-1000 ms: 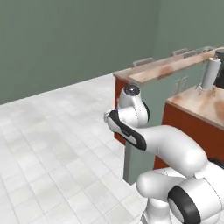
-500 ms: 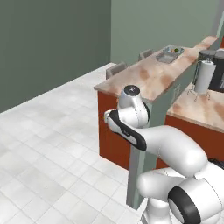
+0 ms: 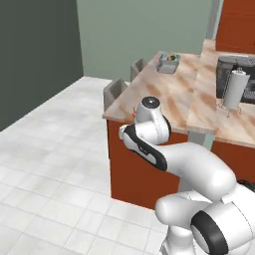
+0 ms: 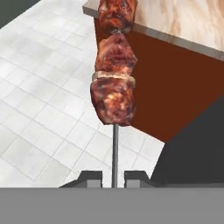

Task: Place the cold items (peach and lime) from the fridge in one tupperware on the dining counter. Place the warm items (kebab skewer and hot dog) in the stove area in another tupperware.

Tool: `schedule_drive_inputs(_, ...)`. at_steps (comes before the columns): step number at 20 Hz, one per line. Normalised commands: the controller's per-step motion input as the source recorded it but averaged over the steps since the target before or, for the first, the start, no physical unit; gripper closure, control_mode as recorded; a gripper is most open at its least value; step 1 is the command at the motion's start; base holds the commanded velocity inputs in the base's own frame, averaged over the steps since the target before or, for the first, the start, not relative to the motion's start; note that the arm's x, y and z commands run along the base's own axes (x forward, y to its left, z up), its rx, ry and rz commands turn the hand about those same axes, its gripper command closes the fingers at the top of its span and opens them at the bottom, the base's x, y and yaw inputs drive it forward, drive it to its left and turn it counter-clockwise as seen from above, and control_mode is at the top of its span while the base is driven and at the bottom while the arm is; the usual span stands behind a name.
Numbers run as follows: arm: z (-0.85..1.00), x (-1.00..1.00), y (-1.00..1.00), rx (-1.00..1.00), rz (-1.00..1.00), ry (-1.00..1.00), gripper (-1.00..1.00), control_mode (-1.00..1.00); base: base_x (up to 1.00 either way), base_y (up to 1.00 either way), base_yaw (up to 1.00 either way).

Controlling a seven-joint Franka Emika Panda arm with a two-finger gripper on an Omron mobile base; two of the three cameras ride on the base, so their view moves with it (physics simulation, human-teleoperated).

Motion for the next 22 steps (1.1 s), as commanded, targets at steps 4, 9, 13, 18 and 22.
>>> schedule_drive_inputs(4,0.00,0.00,0.00,0.00,0.00,0.00,1.00,1.00,0.73,0.96,-0.47)
schedule_drive_inputs(9,0.00,0.00,0.00,0.00,0.00,0.00,1.00,1.00,0.68,1.00,-0.45)
schedule_drive_inputs(13,0.00,0.00,0.00,0.00,0.00,0.00,1.00,1.00,0.65,1.00,-0.44)
schedule_drive_inputs(18,0.00,0.00,0.00,0.00,0.00,0.00,1.00,1.00,0.65,1.00,-0.43)
schedule_drive_inputs(22,0.00,0.00,0.00,0.00,0.00,0.00,1.00,1.00,0.64,1.00,-0.43)
